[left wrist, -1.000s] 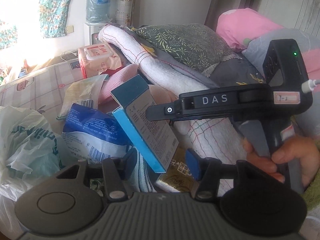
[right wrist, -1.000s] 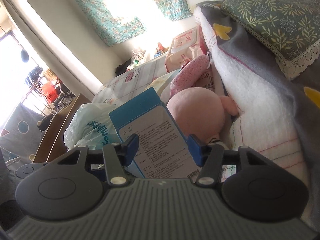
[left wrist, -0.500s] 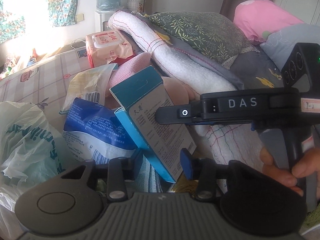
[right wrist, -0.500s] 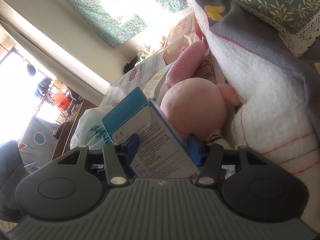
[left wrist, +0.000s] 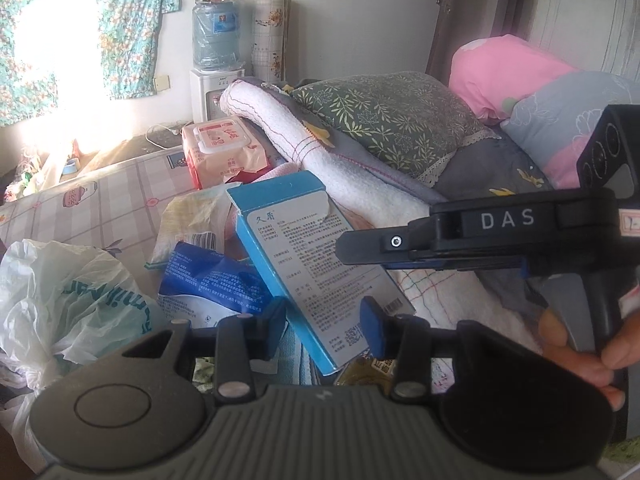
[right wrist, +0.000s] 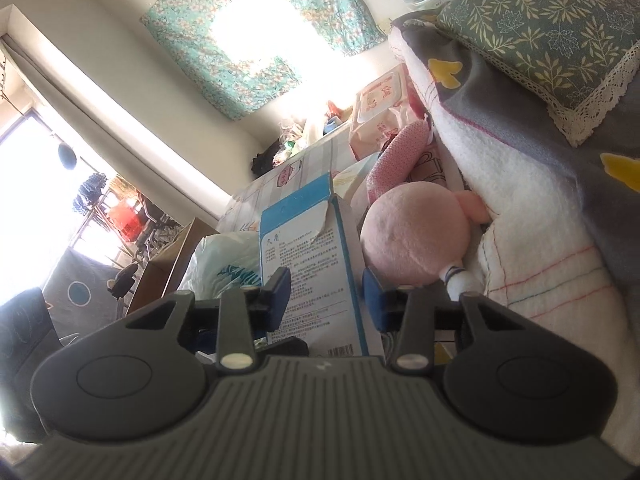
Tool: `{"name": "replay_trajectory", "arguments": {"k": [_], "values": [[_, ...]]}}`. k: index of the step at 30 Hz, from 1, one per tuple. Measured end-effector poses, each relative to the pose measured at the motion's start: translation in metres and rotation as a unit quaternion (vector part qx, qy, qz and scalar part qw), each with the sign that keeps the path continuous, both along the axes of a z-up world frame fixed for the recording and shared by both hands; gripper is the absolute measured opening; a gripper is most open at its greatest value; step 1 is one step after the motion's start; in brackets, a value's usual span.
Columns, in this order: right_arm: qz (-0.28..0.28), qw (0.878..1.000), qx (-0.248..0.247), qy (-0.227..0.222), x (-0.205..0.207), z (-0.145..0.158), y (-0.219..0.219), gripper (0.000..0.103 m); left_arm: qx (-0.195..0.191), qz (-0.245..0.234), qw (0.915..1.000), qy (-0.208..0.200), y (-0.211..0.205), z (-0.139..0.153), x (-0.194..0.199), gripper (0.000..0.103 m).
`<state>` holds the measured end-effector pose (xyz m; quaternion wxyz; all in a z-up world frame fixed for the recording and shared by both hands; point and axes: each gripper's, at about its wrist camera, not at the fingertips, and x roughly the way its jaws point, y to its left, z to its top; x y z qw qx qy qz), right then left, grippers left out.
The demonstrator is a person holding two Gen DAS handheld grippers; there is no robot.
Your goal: Organize soft objects
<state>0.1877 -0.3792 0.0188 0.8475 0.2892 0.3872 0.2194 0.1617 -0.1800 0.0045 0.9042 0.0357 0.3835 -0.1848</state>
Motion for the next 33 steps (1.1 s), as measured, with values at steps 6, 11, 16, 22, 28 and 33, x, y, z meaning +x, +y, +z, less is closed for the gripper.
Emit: {"name": "replay_trajectory", "arguments": {"k": [6,11,16,22,28,33], "values": [[0.003,1.0,0.008,-0.014,-0.024,0.026,0.021,0.039,-0.01,0.012,0.9992,-0.035,0.029,0.028,-0.026,0.042],[0.027,0.999,0.004,-0.029,-0.03,0.056,0.065,0.039,-0.023,0.055,0.9967,-0.056,0.071,0.048,-0.043,0.042],[0.074,0.997,0.009,-0.037,-0.024,0.081,0.133,0.039,-0.027,0.113,0.989,-0.091,0.133,0.071,-0.058,0.042],[0.133,0.99,0.033,-0.033,-0.001,0.096,0.232,0.04,-0.01,0.186,0.9775,-0.099,0.216,0.084,-0.059,0.043],[0.171,0.984,0.052,-0.004,0.038,0.091,0.319,0.04,0.011,0.234,0.9688,-0.08,0.286,0.081,-0.031,0.044],[0.188,0.982,0.03,0.013,0.07,0.081,0.379,0.041,0.013,0.254,0.9664,-0.038,0.335,0.066,0.01,0.044]]}}
